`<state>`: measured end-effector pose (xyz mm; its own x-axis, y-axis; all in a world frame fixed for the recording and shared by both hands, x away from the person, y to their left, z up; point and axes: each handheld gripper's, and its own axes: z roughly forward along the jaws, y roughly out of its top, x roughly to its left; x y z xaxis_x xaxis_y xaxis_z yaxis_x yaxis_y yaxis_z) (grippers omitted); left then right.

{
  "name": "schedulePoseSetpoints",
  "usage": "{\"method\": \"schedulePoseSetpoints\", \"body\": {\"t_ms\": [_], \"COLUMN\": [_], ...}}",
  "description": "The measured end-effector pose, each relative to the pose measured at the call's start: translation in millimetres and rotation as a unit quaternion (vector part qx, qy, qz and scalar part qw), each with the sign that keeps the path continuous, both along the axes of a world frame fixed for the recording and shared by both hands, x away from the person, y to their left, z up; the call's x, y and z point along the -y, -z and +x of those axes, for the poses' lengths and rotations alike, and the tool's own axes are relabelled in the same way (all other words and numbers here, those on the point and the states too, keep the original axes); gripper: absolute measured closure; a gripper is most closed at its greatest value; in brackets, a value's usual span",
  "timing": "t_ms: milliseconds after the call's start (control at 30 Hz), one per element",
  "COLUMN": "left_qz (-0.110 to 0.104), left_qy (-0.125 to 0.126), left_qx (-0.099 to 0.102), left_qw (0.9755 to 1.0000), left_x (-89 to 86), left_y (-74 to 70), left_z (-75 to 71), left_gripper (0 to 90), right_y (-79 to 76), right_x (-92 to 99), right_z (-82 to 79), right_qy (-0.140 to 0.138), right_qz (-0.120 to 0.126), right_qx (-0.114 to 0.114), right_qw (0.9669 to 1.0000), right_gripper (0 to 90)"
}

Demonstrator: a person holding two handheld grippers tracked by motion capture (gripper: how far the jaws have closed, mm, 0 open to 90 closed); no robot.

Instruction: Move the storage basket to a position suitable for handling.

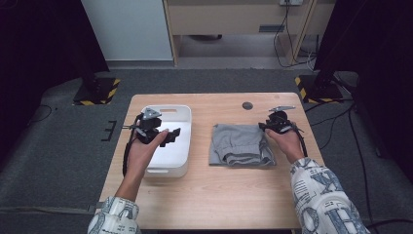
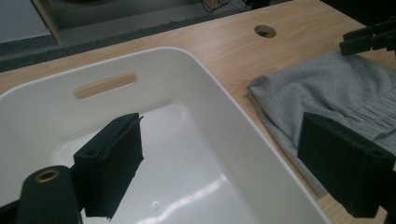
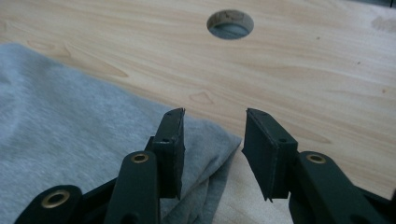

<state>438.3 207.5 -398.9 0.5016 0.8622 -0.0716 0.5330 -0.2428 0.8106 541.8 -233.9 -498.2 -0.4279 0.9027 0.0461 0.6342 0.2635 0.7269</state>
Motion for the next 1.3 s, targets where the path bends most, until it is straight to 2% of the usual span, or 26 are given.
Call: {"method": "schedulePoseSetpoints", "body": {"t_ms": [133, 367, 533, 600, 800, 900, 967, 1133, 1300], "left_qz": [0.000, 0.003, 0.007, 0.010, 0.014, 0.016, 0.022, 0.033, 0.039], "left_qy": [0.010, 0.024, 0.035, 0.041, 0.057, 0.060, 0.060, 0.065, 0.069], "left_qx": [0.006, 0.001, -0.004, -0.005, -0.010, -0.013, -0.014, -0.017, -0.020], "left_qw": [0.9999, 0.9997, 0.9993, 0.9991, 0.9982, 0.9980, 0.9979, 0.9972, 0.9967], "left_x": [12.7, 35.1, 51.7, 59.3, 81.7, 92.6, 100.2, 120.8, 136.1], "left_y": [-5.0, -4.0, -1.9, -0.5, 4.6, 8.4, 11.1, 16.8, 23.8], "left_z": [1.9, 2.4, 1.5, 1.3, 1.8, 3.3, 3.5, 2.6, 1.7], "left_gripper": [13.2, 13.2, 13.2, 13.1, 13.0, 12.9, 13.1, 13.9, 14.6], "right_y": [8.9, 14.2, 17.3, 12.8, 7.9, 7.9, 9.2, 13.9, 20.8], "right_x": [0.6, 0.6, 3.6, 6.4, 8.9, 7.7, 5.1, 3.7, 4.1], "right_z": [1.3, 2.1, -1.1, -3.2, -7.8, -10.2, -12.5, -13.8, -14.6], "right_qy": [0.005, 0.005, 0.017, 0.021, 0.018, 0.008, -0.001, -0.007, -0.003], "right_qz": [-0.003, 0.002, 0.025, 0.032, 0.051, 0.048, 0.034, 0.031, 0.038], "right_qx": [-0.011, -0.020, -0.021, -0.015, -0.017, -0.025, -0.024, -0.032, -0.042], "right_qw": [0.9999, 0.9998, 0.9993, 0.9992, 0.9984, 0.9985, 0.9991, 0.9990, 0.9984], "right_gripper": [56.7, 56.0, 55.3, 51.0, 46.2, 43.0, 43.0, 42.5, 39.1]}}
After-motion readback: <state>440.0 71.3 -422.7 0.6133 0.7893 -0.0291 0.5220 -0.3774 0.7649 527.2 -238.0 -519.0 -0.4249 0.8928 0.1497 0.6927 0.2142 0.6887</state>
